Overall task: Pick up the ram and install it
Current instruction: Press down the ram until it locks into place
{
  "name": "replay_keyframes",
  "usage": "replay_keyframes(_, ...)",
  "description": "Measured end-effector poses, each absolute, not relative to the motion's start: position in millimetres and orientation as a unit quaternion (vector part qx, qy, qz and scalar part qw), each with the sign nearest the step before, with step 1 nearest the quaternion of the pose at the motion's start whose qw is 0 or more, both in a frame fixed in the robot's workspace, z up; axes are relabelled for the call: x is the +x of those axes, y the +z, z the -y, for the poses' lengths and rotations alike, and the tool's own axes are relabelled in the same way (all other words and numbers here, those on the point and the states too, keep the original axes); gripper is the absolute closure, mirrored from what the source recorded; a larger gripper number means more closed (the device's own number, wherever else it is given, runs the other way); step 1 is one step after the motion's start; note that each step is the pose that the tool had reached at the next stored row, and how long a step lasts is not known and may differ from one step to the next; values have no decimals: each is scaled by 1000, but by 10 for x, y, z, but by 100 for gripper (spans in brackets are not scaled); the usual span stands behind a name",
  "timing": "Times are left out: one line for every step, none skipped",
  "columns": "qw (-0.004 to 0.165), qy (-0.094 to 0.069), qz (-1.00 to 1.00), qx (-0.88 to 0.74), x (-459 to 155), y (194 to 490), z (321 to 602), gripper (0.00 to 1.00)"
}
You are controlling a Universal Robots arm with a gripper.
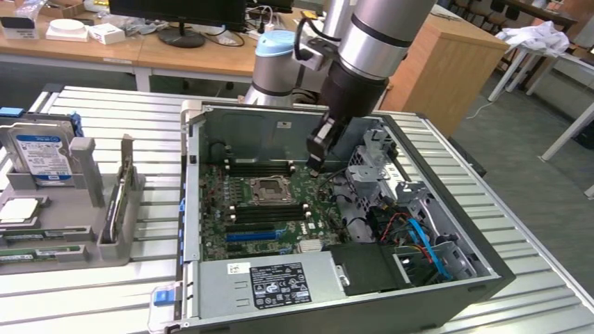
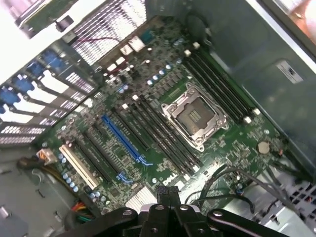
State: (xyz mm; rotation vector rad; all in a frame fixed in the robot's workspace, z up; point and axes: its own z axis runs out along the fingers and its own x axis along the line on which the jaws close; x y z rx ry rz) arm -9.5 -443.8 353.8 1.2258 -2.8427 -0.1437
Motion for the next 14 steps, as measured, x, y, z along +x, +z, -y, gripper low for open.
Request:
replay_keyframes(21, -47, 921, 387, -95, 3541, 4438, 90)
replay_keyframes(20, -47, 924, 379, -95, 3543, 4438, 90)
replay_keyframes(20, -47, 927, 372, -95, 3548, 4438, 90)
replay_keyframes(20, -47, 930, 364, -96, 3556, 4438, 90)
replay_keyframes(19, -47, 933, 357, -95, 3567, 4438, 90)
replay_keyframes(19, -47, 935, 351, -95, 3581, 4438, 90)
replay_keyframes(19, -47, 938, 344, -96, 3597, 4438, 90)
replay_keyframes(18, -48, 940, 337, -96, 3614, 4438, 90)
replay_keyframes(18, -48, 943, 330, -95, 3631, 4438, 90)
replay_keyframes(18, -48, 945, 323, -96, 3647, 4438, 90)
replay_keyframes(17, -48, 947, 316, -95, 3664, 4438, 90)
replay_keyframes(17, -48, 950, 309, -96, 3680, 4438, 90)
replay_keyframes(17, -48, 952, 302, -95, 3696, 4438, 90)
replay_keyframes(16, -48, 954, 296, -96, 3713, 4438, 90)
